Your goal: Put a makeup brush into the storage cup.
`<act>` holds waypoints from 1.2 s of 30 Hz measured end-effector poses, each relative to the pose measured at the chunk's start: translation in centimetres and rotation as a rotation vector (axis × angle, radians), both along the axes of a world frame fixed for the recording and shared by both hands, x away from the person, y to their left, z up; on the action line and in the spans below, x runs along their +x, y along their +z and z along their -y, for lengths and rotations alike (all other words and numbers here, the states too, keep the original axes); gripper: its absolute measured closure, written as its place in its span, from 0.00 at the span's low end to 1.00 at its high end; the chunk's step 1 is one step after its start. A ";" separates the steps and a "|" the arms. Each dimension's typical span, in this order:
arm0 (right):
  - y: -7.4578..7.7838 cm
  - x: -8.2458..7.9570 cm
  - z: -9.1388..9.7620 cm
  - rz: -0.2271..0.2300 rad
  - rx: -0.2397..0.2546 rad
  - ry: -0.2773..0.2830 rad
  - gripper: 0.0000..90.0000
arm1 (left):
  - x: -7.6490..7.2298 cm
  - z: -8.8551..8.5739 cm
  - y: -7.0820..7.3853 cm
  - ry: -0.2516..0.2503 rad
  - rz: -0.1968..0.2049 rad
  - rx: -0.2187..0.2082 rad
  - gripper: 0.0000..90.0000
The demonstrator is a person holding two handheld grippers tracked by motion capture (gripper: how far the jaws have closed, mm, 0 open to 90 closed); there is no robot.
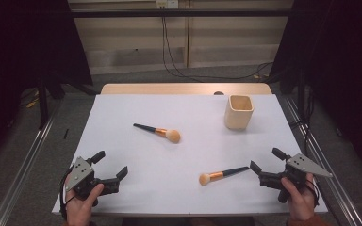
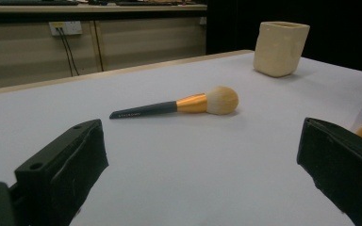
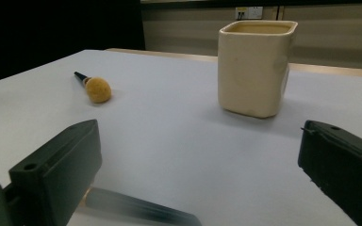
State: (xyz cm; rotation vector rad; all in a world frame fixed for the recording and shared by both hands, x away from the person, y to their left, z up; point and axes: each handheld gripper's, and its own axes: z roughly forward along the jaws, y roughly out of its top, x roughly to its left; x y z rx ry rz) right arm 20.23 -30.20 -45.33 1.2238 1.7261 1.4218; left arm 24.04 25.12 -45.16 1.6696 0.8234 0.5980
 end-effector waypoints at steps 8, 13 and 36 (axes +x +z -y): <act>0.0 -0.2 0.1 0.000 0.001 0.002 0.00 | 0.9 0.9 0.2 -0.027 -0.007 0.002 0.02; -0.1 -0.1 0.1 0.001 -0.003 0.001 0.00 | 1.6 1.2 0.8 -0.036 -0.003 -0.004 0.02; -0.1 0.1 -0.2 -0.005 -0.008 0.016 0.00 | 5.2 3.5 2.7 -0.077 0.027 0.017 0.02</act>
